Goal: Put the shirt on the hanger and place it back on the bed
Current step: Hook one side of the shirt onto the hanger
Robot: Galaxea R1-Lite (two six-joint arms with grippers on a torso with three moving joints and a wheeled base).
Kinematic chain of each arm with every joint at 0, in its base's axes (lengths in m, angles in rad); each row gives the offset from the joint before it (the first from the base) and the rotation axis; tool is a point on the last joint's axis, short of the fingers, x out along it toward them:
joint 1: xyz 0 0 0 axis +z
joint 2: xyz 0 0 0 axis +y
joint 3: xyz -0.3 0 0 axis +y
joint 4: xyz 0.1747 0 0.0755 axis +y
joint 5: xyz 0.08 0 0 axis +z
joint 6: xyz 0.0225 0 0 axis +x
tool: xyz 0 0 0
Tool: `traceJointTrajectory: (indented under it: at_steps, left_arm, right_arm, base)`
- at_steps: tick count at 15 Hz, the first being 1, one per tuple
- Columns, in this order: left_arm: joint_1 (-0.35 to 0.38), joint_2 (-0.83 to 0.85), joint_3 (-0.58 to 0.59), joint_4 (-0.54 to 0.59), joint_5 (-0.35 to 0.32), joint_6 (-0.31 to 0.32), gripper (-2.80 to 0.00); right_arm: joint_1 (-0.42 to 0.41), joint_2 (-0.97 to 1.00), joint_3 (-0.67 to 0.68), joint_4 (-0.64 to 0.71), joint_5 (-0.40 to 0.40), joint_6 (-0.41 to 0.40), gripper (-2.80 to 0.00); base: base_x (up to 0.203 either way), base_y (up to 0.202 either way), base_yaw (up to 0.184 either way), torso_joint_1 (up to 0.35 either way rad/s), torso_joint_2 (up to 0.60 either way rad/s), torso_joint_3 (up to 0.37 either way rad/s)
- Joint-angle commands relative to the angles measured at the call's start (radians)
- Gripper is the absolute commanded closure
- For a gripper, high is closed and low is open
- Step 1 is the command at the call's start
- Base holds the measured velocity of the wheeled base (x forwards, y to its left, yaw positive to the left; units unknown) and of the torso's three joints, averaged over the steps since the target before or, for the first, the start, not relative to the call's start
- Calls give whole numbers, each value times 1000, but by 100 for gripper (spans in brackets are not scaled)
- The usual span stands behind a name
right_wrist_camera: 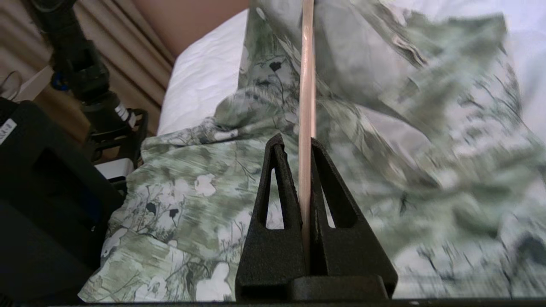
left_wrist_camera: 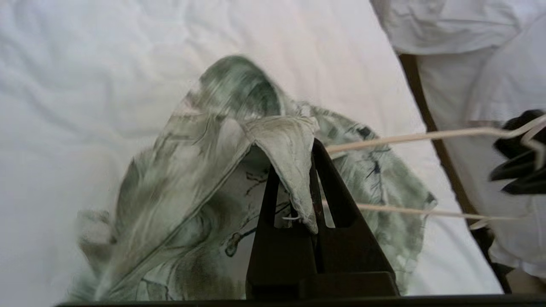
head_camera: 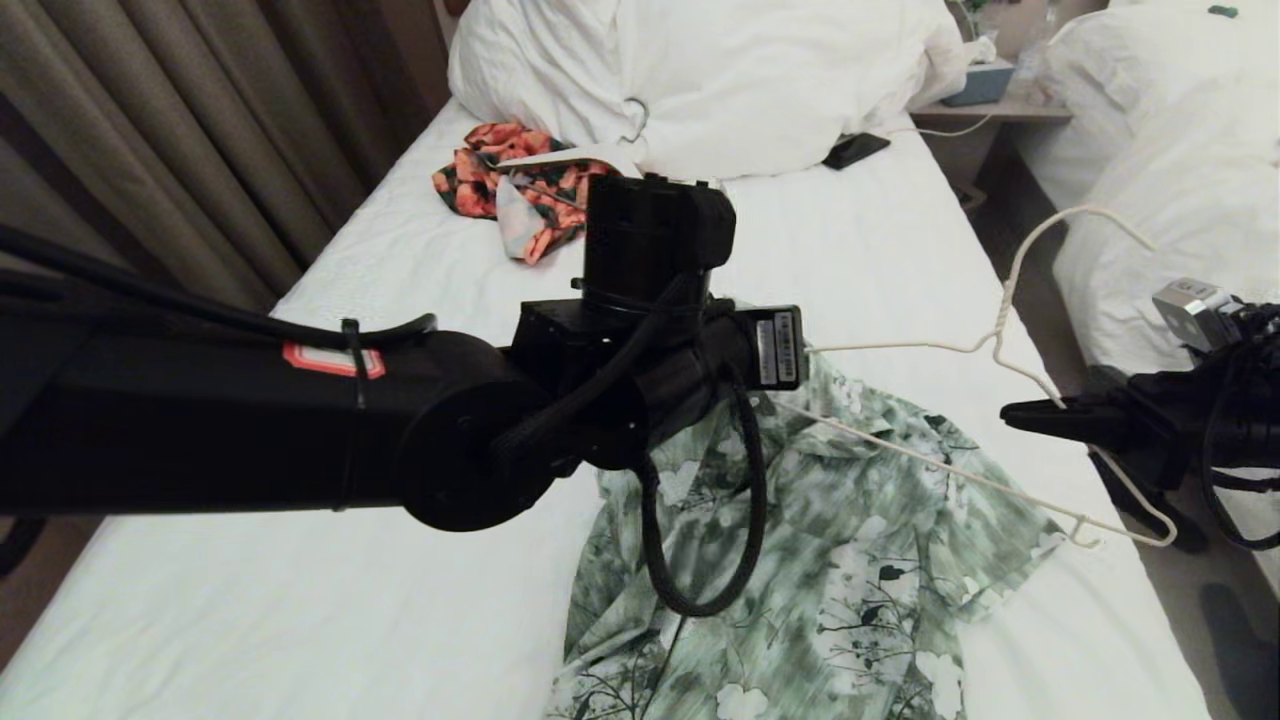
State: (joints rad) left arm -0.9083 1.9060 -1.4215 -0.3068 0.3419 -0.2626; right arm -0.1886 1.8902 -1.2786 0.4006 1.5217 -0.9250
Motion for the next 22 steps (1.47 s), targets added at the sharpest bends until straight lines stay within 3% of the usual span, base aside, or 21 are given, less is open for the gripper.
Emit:
traceJointTrajectory:
  at_steps: [1, 5, 7, 10, 15, 22]
  left_arm:
    - [-24, 26, -36, 2, 5, -1, 0]
    - [-118, 57, -110, 66, 31, 6, 0]
    - [-130, 85, -113, 53, 50, 67, 0]
    - [-183, 87, -134, 30, 61, 88, 0]
    - [-220, 93, -153, 2, 74, 221, 0]
    - [-295, 96, -157, 4, 101, 266, 0]
  right_arm:
    - [26, 2, -13, 3, 8, -2, 0]
    - [47, 3, -36, 3, 8, -2, 0]
    - [58, -2, -36, 3, 8, -3, 0]
    - [78, 1, -39, 1, 8, -3, 0]
    - [117, -2, -35, 1, 8, -2, 0]
    - [141, -3, -39, 3, 8, -2, 0]
  base:
    - [0, 0, 0, 0, 0, 0]
    - [0, 0, 0, 0, 0, 0]
    - [0, 0, 0, 0, 0, 0]
    - [0, 0, 0, 0, 0, 0]
    - [0, 0, 0, 0, 0, 0]
    - [0, 0, 0, 0, 0, 0]
